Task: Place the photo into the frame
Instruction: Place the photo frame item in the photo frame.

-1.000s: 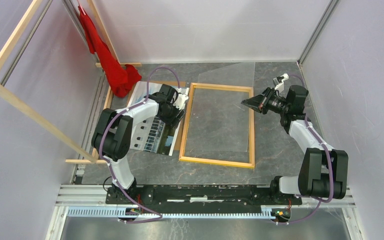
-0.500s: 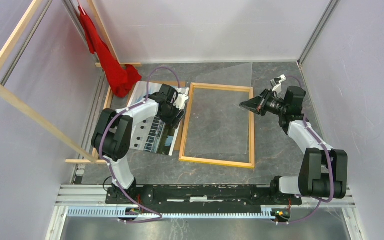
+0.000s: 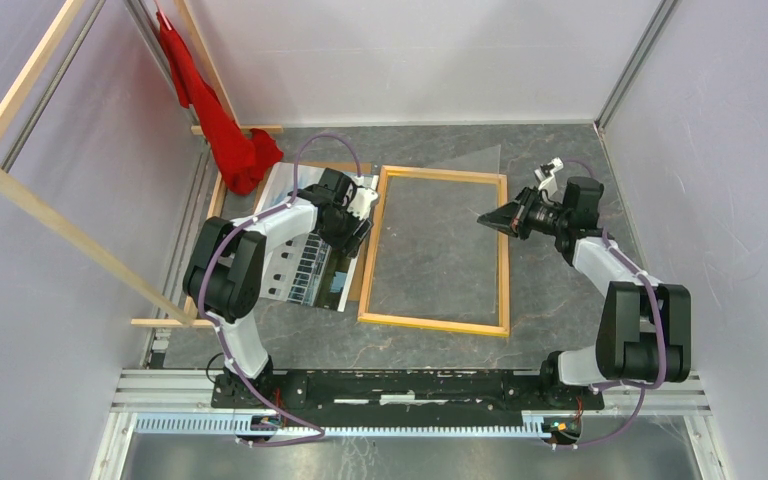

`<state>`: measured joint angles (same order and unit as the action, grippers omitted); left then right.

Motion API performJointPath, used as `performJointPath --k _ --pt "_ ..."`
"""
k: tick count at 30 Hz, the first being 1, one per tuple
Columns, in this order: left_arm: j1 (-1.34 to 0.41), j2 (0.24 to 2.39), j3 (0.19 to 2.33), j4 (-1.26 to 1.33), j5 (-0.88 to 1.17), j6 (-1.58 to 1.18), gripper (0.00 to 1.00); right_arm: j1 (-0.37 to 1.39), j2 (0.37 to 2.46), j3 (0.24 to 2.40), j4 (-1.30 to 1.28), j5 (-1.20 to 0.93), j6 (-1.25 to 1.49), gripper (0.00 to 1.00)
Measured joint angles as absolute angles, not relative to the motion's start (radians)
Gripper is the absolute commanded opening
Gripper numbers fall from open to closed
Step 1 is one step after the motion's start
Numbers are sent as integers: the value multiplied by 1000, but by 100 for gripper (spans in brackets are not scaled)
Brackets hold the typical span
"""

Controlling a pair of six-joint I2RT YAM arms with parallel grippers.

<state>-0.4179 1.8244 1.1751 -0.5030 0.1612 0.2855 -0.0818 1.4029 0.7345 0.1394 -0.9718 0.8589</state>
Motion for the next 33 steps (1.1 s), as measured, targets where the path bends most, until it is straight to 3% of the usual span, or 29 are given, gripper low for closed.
performJointPath --k 33 --pt "-450 1829 1179 -503 163 285 67 -75 1462 817 63 -981 772 0"
